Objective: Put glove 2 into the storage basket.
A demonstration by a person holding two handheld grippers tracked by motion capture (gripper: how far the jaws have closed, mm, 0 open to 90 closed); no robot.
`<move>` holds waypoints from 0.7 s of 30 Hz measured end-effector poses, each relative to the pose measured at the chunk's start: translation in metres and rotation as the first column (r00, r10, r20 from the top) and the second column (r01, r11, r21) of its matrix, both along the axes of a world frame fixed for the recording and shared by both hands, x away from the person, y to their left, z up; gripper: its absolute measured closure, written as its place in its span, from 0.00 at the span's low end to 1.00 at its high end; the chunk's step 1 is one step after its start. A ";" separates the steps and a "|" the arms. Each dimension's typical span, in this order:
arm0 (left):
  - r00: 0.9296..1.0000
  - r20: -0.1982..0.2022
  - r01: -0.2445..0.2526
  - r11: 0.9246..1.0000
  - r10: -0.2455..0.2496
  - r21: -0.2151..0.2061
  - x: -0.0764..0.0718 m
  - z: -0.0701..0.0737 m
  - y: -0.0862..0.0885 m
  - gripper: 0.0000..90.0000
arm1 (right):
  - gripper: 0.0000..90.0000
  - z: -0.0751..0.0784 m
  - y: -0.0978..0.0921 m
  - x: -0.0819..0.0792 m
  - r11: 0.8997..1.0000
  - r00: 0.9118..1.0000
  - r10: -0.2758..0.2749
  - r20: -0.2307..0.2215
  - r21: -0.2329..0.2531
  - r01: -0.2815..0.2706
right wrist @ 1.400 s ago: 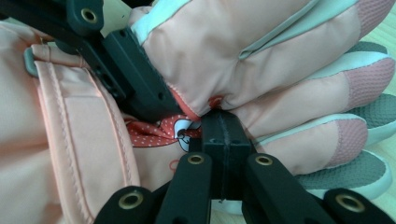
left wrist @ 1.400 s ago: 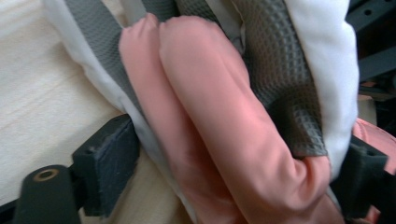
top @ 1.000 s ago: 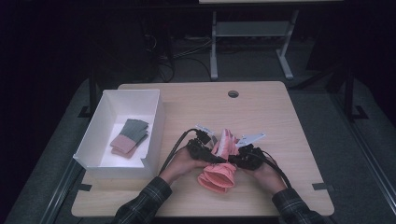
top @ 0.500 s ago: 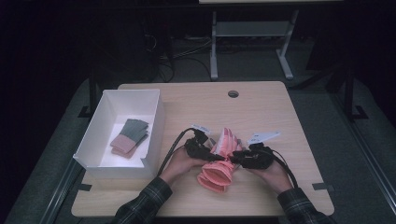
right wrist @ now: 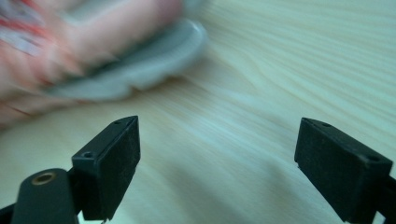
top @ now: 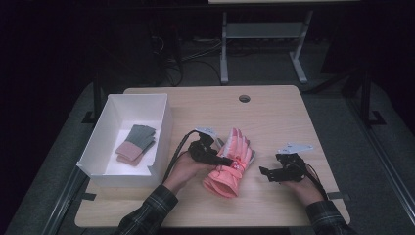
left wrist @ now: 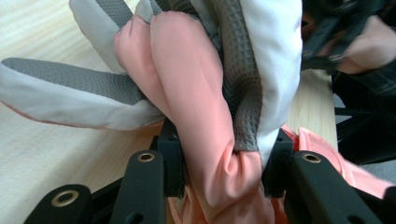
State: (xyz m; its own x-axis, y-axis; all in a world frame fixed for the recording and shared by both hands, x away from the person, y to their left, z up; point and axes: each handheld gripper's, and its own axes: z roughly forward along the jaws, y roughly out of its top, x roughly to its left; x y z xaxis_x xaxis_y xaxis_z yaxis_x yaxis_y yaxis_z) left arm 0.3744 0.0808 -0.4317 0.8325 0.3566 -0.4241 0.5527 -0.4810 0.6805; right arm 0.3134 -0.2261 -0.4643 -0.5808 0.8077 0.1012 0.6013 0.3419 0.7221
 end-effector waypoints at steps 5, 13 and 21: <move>0.998 0.060 -0.003 1.000 0.002 0.021 -0.003 0.014 0.003 0.68 | 0.13 -0.015 0.005 0.005 0.997 1.000 -0.029 0.003 -0.064 0.030; 0.993 0.112 -0.029 0.999 0.026 0.026 -0.005 0.047 0.011 0.68 | 0.08 -0.018 0.007 0.006 0.997 0.999 -0.044 0.021 -0.064 0.045; 0.989 0.131 -0.070 0.997 0.065 0.036 -0.003 0.085 0.020 0.67 | 0.05 -0.018 0.006 0.007 0.997 0.999 -0.050 0.018 -0.065 0.051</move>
